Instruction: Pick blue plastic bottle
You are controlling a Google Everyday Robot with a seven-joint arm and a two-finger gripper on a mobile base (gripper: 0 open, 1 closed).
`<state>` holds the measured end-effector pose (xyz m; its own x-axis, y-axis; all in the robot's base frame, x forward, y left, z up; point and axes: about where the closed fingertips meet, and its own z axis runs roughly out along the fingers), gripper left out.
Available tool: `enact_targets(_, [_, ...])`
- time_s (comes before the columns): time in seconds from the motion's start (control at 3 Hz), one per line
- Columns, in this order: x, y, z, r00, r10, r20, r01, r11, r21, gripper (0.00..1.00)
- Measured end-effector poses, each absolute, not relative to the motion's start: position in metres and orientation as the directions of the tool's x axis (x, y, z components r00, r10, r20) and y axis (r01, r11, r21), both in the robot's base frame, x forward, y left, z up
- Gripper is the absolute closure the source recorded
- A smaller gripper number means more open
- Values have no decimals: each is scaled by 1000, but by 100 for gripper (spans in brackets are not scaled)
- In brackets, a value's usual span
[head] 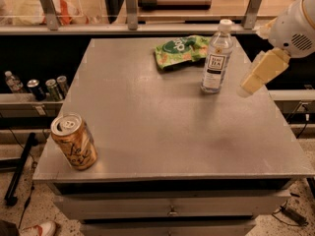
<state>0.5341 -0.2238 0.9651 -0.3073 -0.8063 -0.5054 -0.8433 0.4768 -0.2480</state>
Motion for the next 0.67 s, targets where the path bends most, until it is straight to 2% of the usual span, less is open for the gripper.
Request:
enact_targets(0.33, [534,-224,965,-307,-807,-504,-844,476,-247,0])
enact_targets(0.67, [545,-220,952,-324,-763,-560,-821,521,-235,0])
